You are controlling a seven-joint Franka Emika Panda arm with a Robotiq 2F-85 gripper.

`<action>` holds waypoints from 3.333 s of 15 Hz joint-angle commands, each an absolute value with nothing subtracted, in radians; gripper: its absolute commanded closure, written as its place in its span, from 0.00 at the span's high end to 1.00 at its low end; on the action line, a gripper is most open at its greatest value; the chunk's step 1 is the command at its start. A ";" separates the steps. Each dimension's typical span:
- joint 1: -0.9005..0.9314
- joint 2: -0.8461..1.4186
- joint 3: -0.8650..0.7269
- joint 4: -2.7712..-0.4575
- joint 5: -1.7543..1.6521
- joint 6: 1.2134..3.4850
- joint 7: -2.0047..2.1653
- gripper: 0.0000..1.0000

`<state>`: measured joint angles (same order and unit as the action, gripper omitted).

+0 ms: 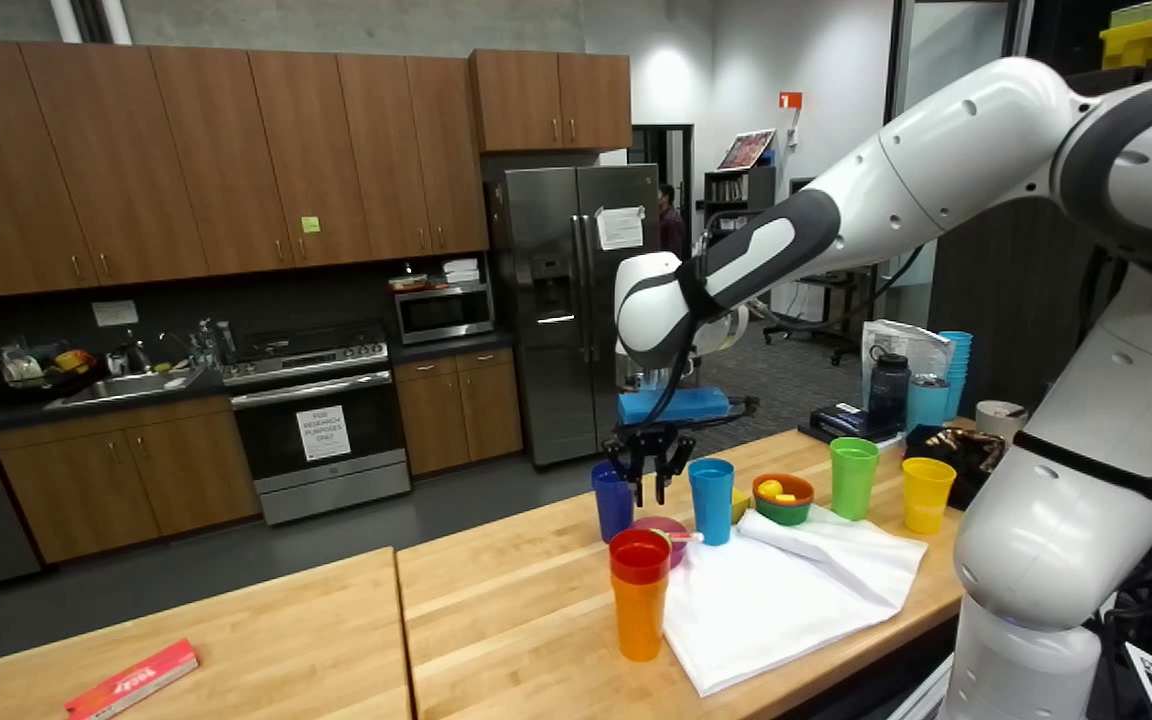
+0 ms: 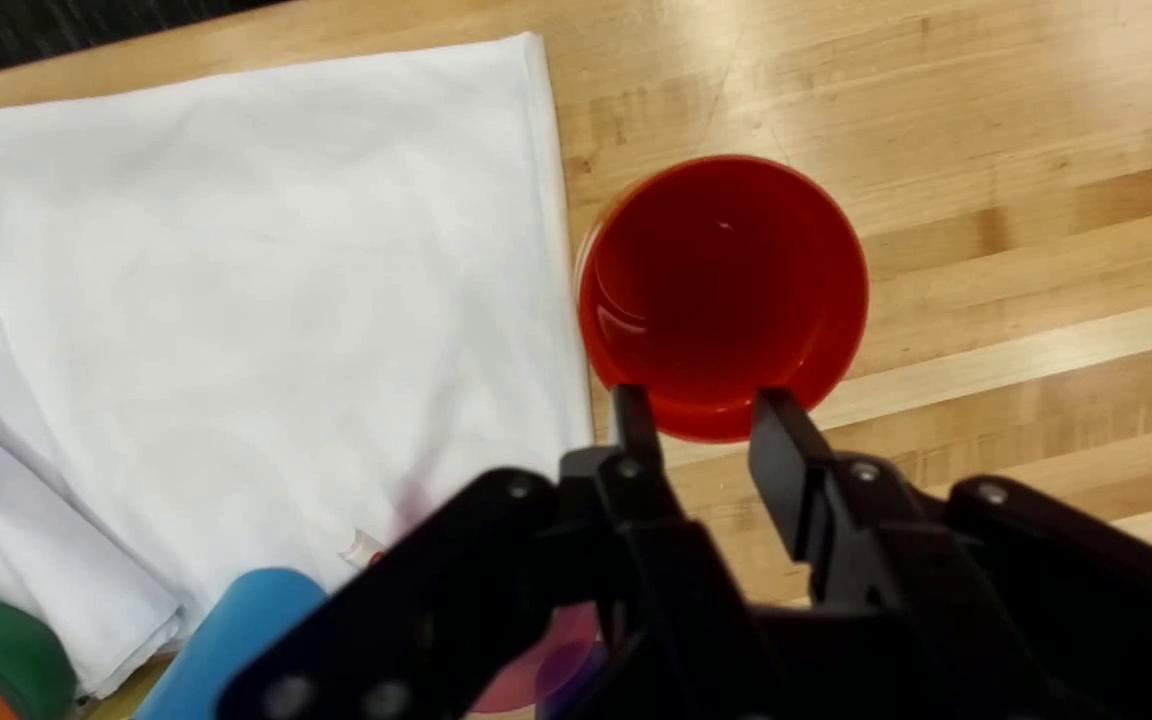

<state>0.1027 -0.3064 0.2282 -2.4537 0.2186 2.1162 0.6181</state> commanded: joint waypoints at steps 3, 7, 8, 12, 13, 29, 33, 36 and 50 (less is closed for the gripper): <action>0.107 -0.305 0.224 -2.451 0.217 2.114 0.619 0.33; 0.105 -0.291 0.221 -2.446 0.211 2.105 0.609 0.62; 0.101 -0.285 0.221 -2.444 0.210 2.118 0.621 0.68; 0.093 -0.233 0.198 -2.400 0.249 2.135 0.627 0.95; 0.088 -0.217 0.192 -2.384 0.263 2.152 0.639 0.99; 0.088 -0.168 0.175 -2.338 0.241 2.156 0.660 1.00; 0.134 -0.145 0.221 -2.317 0.134 2.115 0.587 1.00; 0.174 -0.114 0.241 -2.280 0.124 2.056 0.493 1.00; 0.183 -0.126 0.241 -2.310 0.136 2.080 0.523 1.00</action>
<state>0.1805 -0.1259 0.2439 -2.3107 0.1361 2.0819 0.5230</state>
